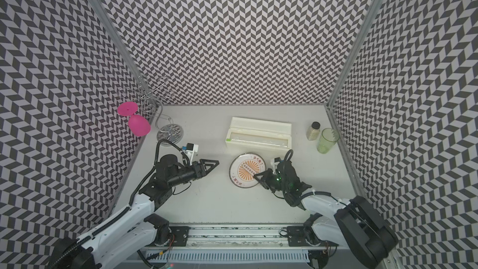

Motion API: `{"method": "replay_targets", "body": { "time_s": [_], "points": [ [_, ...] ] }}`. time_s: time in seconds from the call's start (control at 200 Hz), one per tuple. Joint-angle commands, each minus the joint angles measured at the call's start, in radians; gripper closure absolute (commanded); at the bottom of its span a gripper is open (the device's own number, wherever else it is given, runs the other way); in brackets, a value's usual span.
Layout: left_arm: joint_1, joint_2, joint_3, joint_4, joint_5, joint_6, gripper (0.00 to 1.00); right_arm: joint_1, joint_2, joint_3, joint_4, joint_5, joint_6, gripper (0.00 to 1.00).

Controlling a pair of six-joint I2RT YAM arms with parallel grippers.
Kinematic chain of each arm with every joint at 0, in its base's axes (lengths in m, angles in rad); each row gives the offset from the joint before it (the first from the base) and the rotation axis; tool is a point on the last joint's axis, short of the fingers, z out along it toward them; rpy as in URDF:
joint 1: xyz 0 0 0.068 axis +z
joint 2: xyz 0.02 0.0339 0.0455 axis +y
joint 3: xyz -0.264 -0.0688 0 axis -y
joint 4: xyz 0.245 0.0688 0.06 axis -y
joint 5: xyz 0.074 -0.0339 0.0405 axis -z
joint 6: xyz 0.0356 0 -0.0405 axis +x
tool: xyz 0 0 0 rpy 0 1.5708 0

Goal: Wrap the plate with plastic wrap
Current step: Place the plate at the center of the board, then reset both arms

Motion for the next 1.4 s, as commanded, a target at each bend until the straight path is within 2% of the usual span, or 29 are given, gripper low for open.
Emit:
{"method": "replay_targets", "body": {
  "time_s": [0.0, 0.12, 0.195, 0.295, 0.356, 0.446, 0.571, 0.646, 0.716, 0.776, 0.841, 0.876, 0.916, 0.966, 1.017, 1.067, 1.127, 1.147, 1.212, 1.272, 1.317, 1.392],
  "points": [
    [0.003, 0.000, 0.056, -0.011, -0.080, 0.083, 0.25, -0.008, 0.058, 0.041, 0.077, 0.004, -0.084, 1.00],
    [0.002, 0.006, 0.078, -0.037, -0.137, 0.139, 0.25, -0.018, 0.108, 0.057, 0.047, -0.036, -0.117, 0.95],
    [0.003, 0.008, 0.085, -0.040, -0.154, 0.149, 0.25, -0.031, 0.111, 0.063, -0.006, -0.053, -0.134, 0.88],
    [0.003, 0.003, 0.082, -0.027, -0.174, 0.142, 0.25, -0.048, 0.089, 0.065, -0.082, -0.073, -0.154, 0.70],
    [0.003, 0.003, 0.083, -0.016, -0.193, 0.122, 0.25, -0.054, 0.065, 0.077, -0.175, -0.080, -0.184, 0.53],
    [0.004, -0.002, 0.109, -0.050, -0.228, 0.133, 0.26, -0.075, 0.010, 0.108, -0.356, -0.061, -0.260, 0.41],
    [0.002, -0.067, 0.107, -0.141, -0.414, 0.226, 0.26, -0.144, -0.071, 0.219, -0.699, 0.056, -0.413, 0.28],
    [-0.016, -0.136, 0.067, -0.126, -0.578, 0.314, 0.26, -0.154, -0.115, 0.320, -0.847, 0.214, -0.481, 0.27],
    [-0.050, -0.194, 0.006, -0.034, -0.763, 0.414, 0.25, -0.162, -0.146, 0.407, -0.873, 0.379, -0.509, 0.24],
    [-0.061, -0.208, -0.034, 0.041, -0.936, 0.482, 0.25, -0.170, -0.174, 0.455, -0.793, 0.515, -0.574, 0.23],
    [-0.062, -0.176, -0.062, 0.106, -1.142, 0.552, 0.25, -0.170, -0.213, 0.429, -0.575, 0.655, -0.724, 0.20],
    [-0.061, -0.140, -0.073, 0.135, -1.262, 0.571, 0.25, -0.170, -0.238, 0.385, -0.444, 0.740, -0.785, 0.15],
    [-0.059, -0.089, -0.090, 0.199, -1.376, 0.614, 0.24, -0.171, -0.263, 0.326, -0.288, 0.871, -0.865, 0.14],
    [-0.053, -0.018, -0.105, 0.296, -1.483, 0.678, 0.24, -0.173, -0.286, 0.242, -0.090, 1.025, -1.010, 0.10],
    [-0.036, 0.060, -0.107, 0.350, -1.562, 0.698, 0.22, -0.195, -0.290, 0.154, 0.122, 1.109, -1.160, 0.09],
    [-0.001, 0.119, -0.107, 0.370, -1.569, 0.697, 0.21, -0.239, -0.272, 0.106, 0.227, 1.129, -1.192, 0.09],
    [0.041, 0.163, -0.141, 0.439, -1.540, 0.693, 0.20, -0.296, -0.226, 0.078, 0.259, 1.098, -1.142, 0.05],
    [0.059, 0.172, -0.158, 0.469, -1.521, 0.691, 0.20, -0.312, -0.206, 0.071, 0.266, 1.085, -1.129, 0.00],
    [0.130, 0.198, -0.209, 0.557, -1.401, 0.688, 0.20, -0.334, -0.133, 0.048, 0.329, 1.078, -1.093, 0.00],
    [0.198, 0.249, -0.248, 0.673, -1.342, 0.692, 0.20, -0.336, -0.046, -0.003, 0.501, 1.075, -1.131, 0.00],
    [0.223, 0.283, -0.232, 0.695, -1.317, 0.705, 0.19, -0.341, 0.034, -0.061, 0.665, 1.066, -1.149, 0.00],
    [0.269, 0.365, -0.258, 0.919, -1.205, 0.785, 0.18, -0.345, 0.141, -0.132, 0.963, 0.990, -1.239, 0.01]
  ]
}}
